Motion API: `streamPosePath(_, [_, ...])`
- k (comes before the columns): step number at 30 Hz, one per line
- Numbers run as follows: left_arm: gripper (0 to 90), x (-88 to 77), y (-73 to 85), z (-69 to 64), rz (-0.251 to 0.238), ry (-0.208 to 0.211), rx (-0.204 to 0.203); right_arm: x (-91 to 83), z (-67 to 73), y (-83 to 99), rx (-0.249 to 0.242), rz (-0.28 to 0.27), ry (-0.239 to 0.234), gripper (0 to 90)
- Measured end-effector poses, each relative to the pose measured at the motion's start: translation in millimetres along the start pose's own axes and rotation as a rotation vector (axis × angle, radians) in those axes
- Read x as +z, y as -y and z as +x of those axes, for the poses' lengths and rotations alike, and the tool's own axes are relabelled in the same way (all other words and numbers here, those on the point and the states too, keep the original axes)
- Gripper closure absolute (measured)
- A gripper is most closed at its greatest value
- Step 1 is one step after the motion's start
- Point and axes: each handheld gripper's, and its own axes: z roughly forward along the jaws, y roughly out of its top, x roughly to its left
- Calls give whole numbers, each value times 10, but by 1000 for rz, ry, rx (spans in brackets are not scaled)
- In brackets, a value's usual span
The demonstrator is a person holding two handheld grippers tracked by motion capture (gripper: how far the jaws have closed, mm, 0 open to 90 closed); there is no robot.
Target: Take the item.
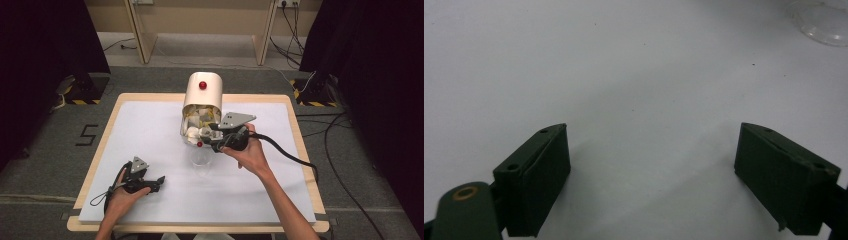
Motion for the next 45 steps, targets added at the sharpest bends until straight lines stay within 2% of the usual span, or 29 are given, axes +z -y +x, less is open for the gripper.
streamPosePath(6, [136, 0, 0, 0, 1, 0, 0, -36, -90, -50, 11, 1, 29, 479])
streamPosePath(7, [136, 0, 0, 0, 0, 0, 0, -38, -141, -66, 12, 8, 44, 483])
streamPosePath(13, [136, 0, 0, 0, 0, 0, 0, 6, -242, -86, 10, 37, 74, 497])
streamPosePath(21, [136, -1, -1, 0, 1, 0, 0, 141, -222, -89, 0, 80, 54, 549])
streamPosePath(23, [136, -1, 0, 0, 1, 0, 0, 202, -228, -70, -12, 102, 56, 591])
streamPosePath(28, [136, -1, 0, 0, 1, 0, 0, 284, -233, -34, -6, 142, 59, 657])
streamPosePath(31, [136, 0, 0, 0, 1, 0, 0, 302, -232, -23, -4, 149, 64, 690])
streamPosePath(32, [136, 0, 0, 0, 0, 0, 0, 310, -229, -19, -3, 155, 63, 715])
streamPosePath(33, [136, 0, 0, 0, 0, 0, 0, 318, -221, -8, -3, 161, 64, 782])
streamPosePath(39, [137, 0, 0, 0, 0, 0, 0, 297, -216, 4, -3, 147, 55, 876])
streamPosePath(45, [137, 0, 0, 0, 0, 0, 0, 214, -201, -33, -2, 81, 52, 886])
